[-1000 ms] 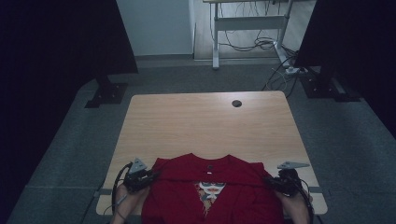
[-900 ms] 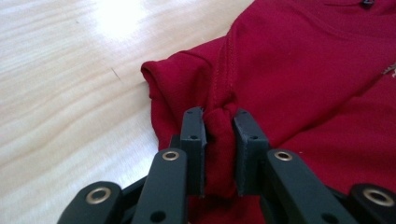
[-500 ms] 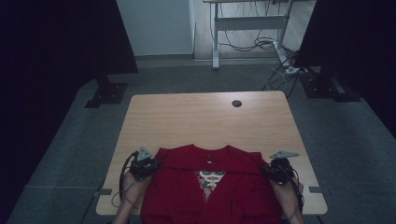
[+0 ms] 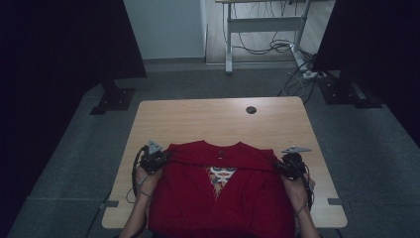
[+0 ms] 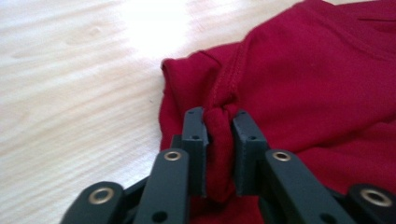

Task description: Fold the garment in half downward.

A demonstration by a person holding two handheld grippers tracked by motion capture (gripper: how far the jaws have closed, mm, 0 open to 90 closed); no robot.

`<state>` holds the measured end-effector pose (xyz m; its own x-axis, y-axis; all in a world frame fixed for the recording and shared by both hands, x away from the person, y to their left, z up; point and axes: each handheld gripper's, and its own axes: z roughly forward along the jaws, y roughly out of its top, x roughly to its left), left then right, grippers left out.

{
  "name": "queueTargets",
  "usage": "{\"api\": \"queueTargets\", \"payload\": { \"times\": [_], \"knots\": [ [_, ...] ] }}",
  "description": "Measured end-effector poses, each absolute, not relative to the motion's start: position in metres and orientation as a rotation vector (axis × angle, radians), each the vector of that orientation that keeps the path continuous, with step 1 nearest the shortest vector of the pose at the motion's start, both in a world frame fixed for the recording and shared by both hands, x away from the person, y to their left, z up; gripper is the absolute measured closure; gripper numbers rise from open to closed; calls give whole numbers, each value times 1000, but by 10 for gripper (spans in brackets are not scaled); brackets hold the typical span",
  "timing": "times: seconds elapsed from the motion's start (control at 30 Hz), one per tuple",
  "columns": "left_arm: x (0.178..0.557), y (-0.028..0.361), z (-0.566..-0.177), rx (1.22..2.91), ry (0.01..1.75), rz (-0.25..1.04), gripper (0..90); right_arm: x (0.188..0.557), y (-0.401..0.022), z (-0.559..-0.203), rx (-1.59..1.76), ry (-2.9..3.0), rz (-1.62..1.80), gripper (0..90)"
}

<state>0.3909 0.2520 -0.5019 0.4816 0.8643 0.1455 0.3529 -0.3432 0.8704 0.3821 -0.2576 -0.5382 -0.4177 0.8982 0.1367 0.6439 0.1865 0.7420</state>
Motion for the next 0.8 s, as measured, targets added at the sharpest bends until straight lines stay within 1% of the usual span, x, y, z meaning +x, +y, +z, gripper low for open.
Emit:
{"api": "queueTargets", "payload": {
  "times": [0.03, 0.07, 0.17, 0.2, 0.23, 0.27, 0.3, 0.33, 0.37, 0.4, 0.43, 0.47, 0.57, 0.6, 0.7, 0.73, 0.77, 0.8],
  "knots": [
    [391, 252, -502, 1908, 1012, 788, 821, 382, -258, -538, 1459, 2139, 1079, 860],
    [379, 254, -493, 1907, 990, 766, 821, 349, -260, -503, 1334, 2095, 1172, 863],
    [371, 255, -491, 1915, 979, 753, 819, 344, -261, -499, 1322, 2091, 1179, 863],
    [371, 255, -491, 1915, 979, 753, 819, 334, -263, -495, 1304, 2087, 1191, 863],
    [351, 260, -497, 1940, 965, 683, 819, 334, -263, -495, 1304, 2087, 1191, 862],
    [346, 262, -502, 1951, 964, 656, 816, 315, -268, -495, 1295, 2109, 1205, 862],
    [346, 262, -502, 1951, 964, 656, 816, 315, -268, -495, 1295, 2109, 1205, 862],
    [336, 264, -513, 1984, 966, 594, 816, 309, -270, -498, 1304, 2125, 1212, 862],
    [336, 264, -513, 1984, 966, 594, 813, 309, -270, -498, 1304, 2125, 1212, 862],
    [336, 264, -513, 1984, 966, 594, 813, 301, -273, -509, 1331, 2178, 1207, 862],
    [325, 265, -532, 2046, 975, 537, 813, 301, -273, -509, 1331, 2178, 1207, 862],
    [323, 264, -537, 2062, 977, 528, 807, 294, -275, -529, 1379, 2256, 1187, 860],
    [322, 263, -546, 2098, 979, 523, 800, 293, -275, -535, 1397, 2275, 1173, 860],
    [322, 263, -546, 2098, 979, 523, 800, 294, -275, -546, 1423, 2305, 1151, 860],
    [329, 259, -549, 2124, 973, 541, 797, 294, -275, -546, 1423, 2305, 1151, 859],
    [329, 259, -549, 2124, 973, 541, 797, 301, -275, -555, 1443, 2300, 1155, 859],
    [338, 256, -549, 2126, 975, 566, 797, 301, -275, -555, 1443, 2300, 1155, 860],
    [342, 254, -550, 2117, 984, 571, 797, 310, -272, -554, 1426, 2278, 1122, 860]
  ]
}}
